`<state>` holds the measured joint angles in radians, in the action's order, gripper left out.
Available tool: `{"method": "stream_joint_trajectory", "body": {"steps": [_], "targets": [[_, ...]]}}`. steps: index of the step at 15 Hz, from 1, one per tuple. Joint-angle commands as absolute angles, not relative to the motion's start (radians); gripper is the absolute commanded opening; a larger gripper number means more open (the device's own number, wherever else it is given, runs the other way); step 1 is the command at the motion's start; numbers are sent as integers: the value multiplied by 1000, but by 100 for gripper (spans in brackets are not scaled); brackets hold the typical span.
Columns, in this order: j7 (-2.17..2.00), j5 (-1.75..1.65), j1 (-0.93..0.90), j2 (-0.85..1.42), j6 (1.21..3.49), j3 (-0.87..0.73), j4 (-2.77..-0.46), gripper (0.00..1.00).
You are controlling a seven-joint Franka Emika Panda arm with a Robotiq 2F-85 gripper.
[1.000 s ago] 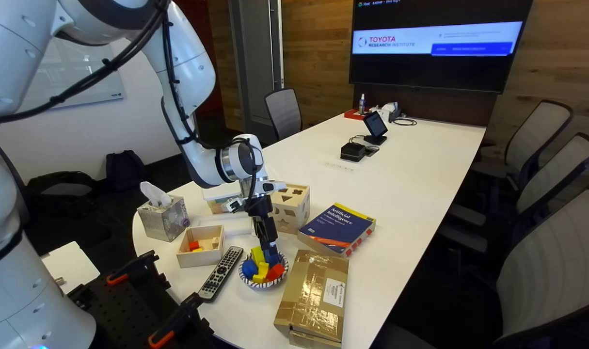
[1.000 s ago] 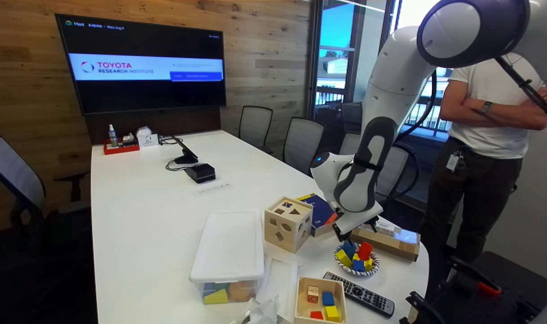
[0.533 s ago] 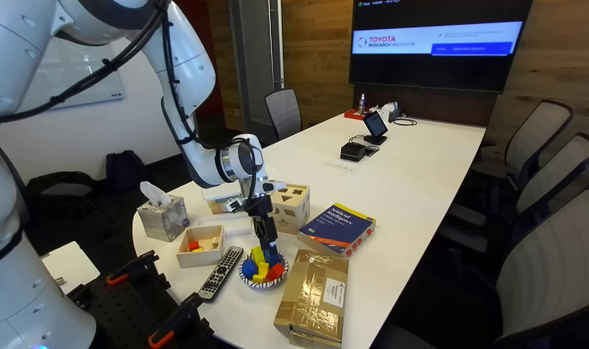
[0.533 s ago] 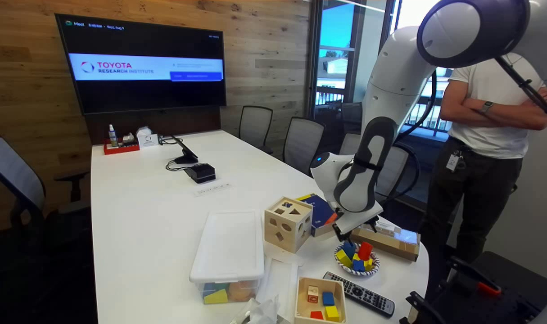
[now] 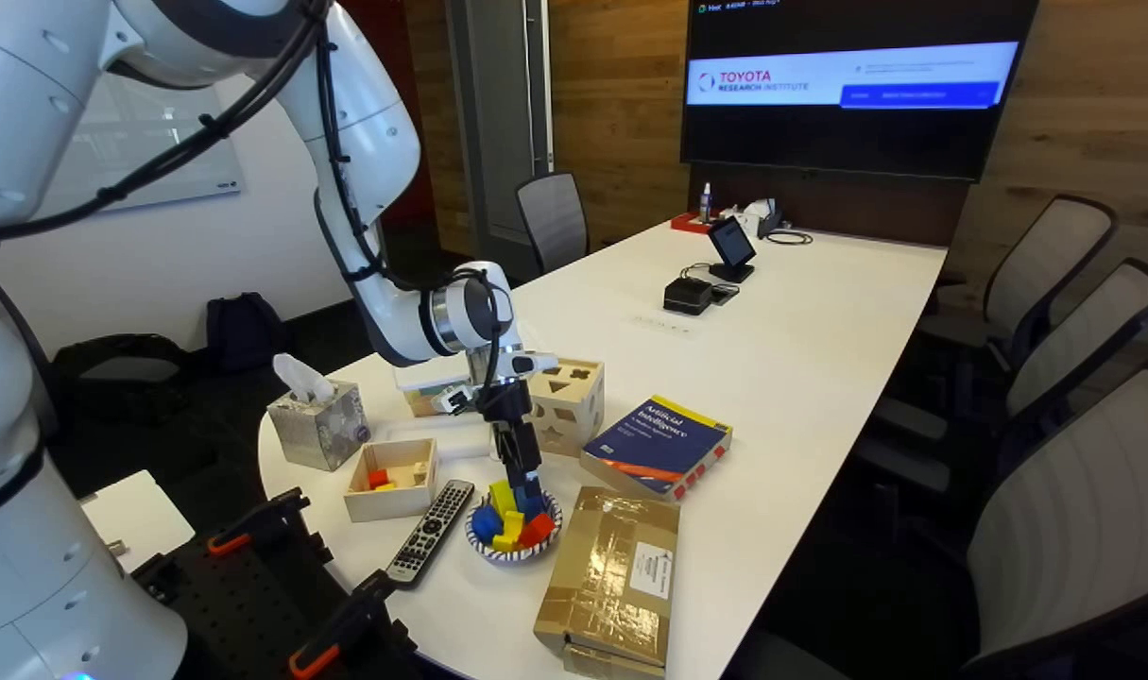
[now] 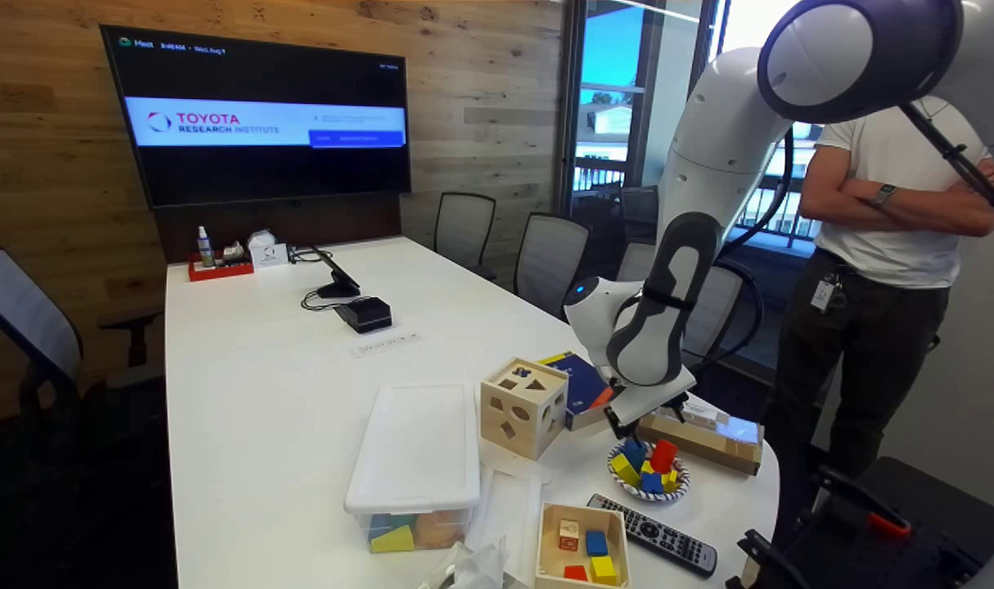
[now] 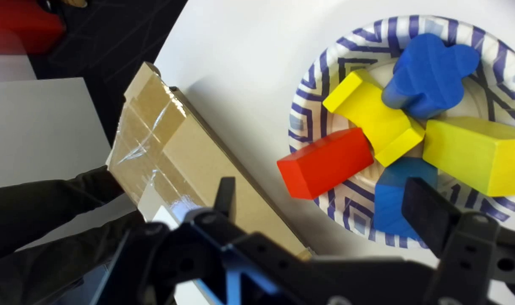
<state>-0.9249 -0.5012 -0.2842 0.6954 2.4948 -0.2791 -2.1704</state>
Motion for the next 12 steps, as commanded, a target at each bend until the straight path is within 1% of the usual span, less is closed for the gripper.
{"method": "stream_joint_trajectory", "body": {"steps": [1, 12], "targets": [[-922, -497, -286, 697, 2493, -280, -2168, 100], [-918, -493, -281, 713, 2495, -278, -2157, 100]]}}
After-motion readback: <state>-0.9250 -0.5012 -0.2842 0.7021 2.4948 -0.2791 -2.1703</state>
